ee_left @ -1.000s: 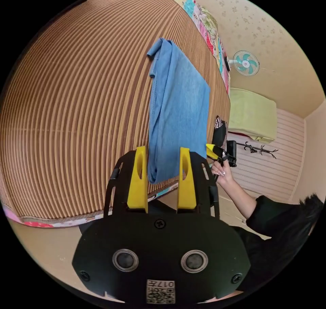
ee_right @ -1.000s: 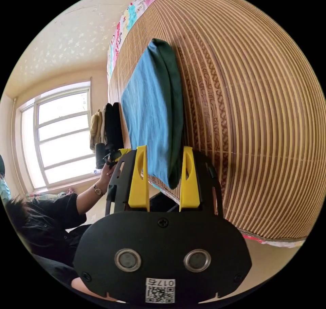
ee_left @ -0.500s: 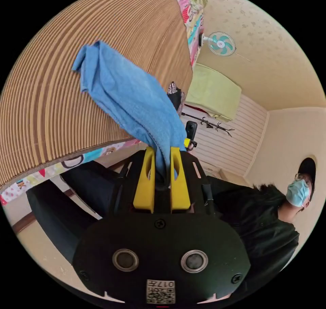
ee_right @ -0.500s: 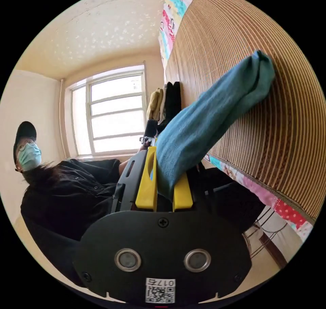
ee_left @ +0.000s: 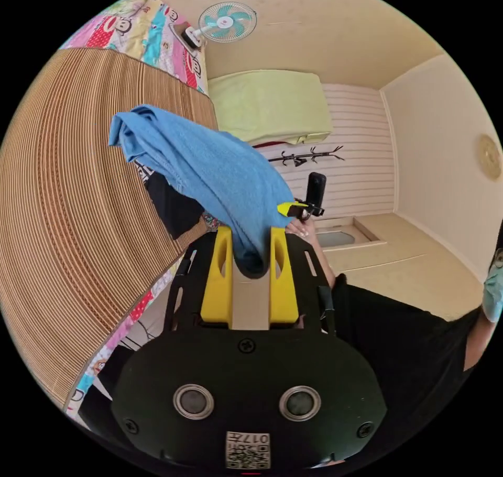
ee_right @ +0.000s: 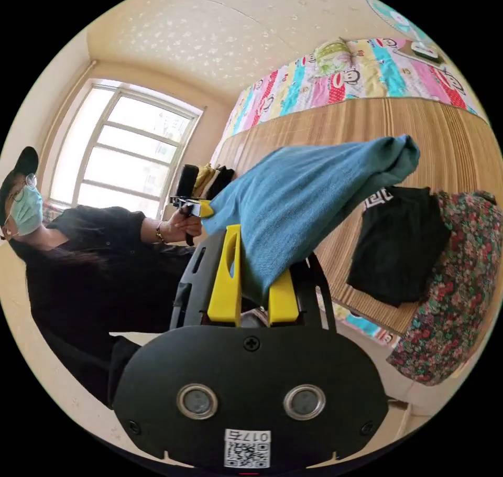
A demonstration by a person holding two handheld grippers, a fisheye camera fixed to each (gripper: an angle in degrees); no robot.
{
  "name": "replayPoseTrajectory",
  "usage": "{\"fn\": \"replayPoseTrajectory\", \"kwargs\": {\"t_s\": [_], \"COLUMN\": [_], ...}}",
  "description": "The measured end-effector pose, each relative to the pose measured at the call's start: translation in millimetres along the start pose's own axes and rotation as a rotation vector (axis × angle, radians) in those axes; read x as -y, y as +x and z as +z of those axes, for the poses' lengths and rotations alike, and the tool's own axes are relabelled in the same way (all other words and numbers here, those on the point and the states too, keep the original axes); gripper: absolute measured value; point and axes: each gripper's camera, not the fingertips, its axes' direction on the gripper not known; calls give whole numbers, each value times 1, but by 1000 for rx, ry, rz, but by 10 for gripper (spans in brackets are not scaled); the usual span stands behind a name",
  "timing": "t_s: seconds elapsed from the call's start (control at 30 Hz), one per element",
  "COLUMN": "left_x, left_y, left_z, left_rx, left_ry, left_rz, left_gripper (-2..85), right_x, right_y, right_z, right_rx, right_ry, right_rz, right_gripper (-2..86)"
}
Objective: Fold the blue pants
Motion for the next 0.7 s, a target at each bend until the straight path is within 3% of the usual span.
{"fn": "replayPoseTrajectory", "kwargs": {"t_s": [0.1, 0.17, 0.27, 0.37, 0.4, 0.43, 0.47, 0.53, 0.57, 0.63, 0.7], "left_x": [-26, -53, -108, -163, -186, -209, -220, -262, -272, -312, -347], "left_y": [-10, -16, -26, -26, -18, -6, 1, 33, 41, 64, 65], "left_z": [61, 71, 42, -22, -53, -84, -99, -163, -180, -249, -298], "left_rx": [66, 45, 234, 616, 850, 1083, 1184, 1498, 1556, 1687, 1590], "left_ry": [-169, -246, -324, -387, -380, -337, -304, -83, -3, 349, 544], "left_rz": [-45, -19, 34, 150, 212, 273, 293, 281, 246, -28, -238], "left_gripper": [83, 78, 68, 65, 64, 57, 54, 20, 16, 9, 15], "right_x": [-35, -56, -85, -98, -99, -98, -97, -93, -93, -93, -82], "right_y": [61, 66, 35, -35, -72, -114, -137, -231, -252, -318, -345], "right_z": [33, 62, 109, 158, 174, 187, 192, 212, 216, 230, 235], "right_rx": [-256, -327, -330, -301, -344, -429, -485, -744, -808, -913, -758], "right_ry": [-150, -203, -118, 39, 98, 166, 203, 389, 459, 759, 820], "right_rz": [437, 558, 655, 586, 538, 475, 439, 301, 288, 258, 166], "right_gripper": [78, 84, 65, 43, 33, 25, 21, 12, 10, 6, 5]}}
